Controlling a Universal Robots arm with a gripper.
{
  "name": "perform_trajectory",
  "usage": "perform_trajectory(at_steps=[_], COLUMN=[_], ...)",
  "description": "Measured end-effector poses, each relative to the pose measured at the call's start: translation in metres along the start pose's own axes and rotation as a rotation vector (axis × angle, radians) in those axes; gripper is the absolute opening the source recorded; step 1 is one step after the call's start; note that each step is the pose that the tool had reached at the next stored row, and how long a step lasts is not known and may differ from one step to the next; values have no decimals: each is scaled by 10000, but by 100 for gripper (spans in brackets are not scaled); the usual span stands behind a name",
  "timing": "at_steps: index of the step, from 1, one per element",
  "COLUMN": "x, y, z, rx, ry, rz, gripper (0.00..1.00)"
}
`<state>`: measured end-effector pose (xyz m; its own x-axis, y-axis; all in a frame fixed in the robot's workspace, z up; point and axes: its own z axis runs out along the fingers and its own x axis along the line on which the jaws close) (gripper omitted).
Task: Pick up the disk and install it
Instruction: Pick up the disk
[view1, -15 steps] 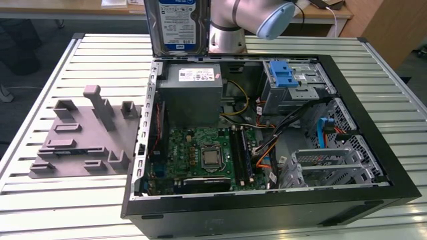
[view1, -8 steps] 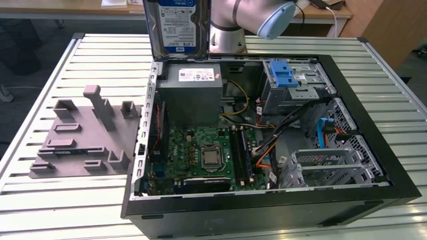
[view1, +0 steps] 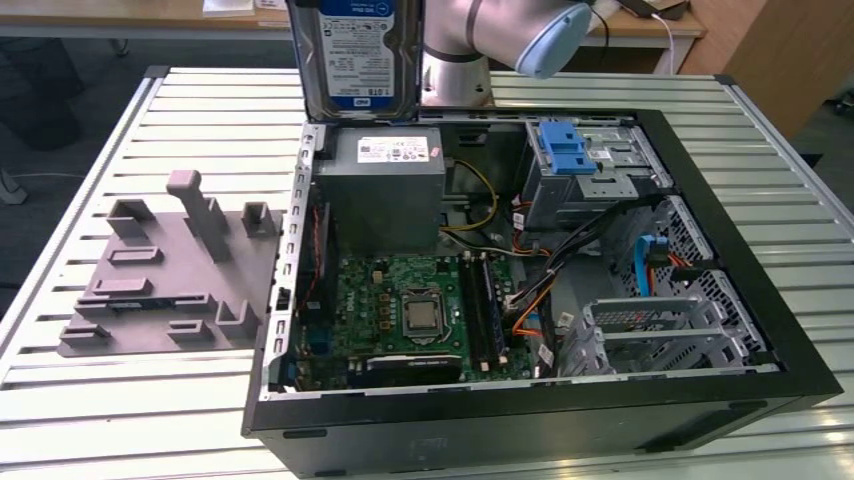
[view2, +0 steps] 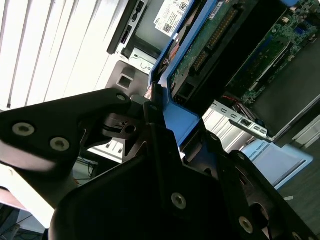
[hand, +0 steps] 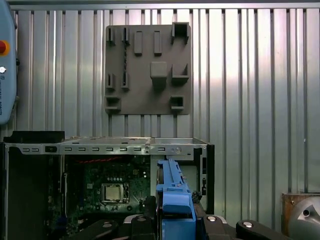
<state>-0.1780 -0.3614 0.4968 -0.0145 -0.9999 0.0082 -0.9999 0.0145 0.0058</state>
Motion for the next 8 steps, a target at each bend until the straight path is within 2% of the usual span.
perform_trajectory(at_steps=[4,8], x=[0,0], y=[-59,-146], z=[-1,-1], rx=[0,-1], ry=[0,0], rz=[0,0], gripper=[36,36])
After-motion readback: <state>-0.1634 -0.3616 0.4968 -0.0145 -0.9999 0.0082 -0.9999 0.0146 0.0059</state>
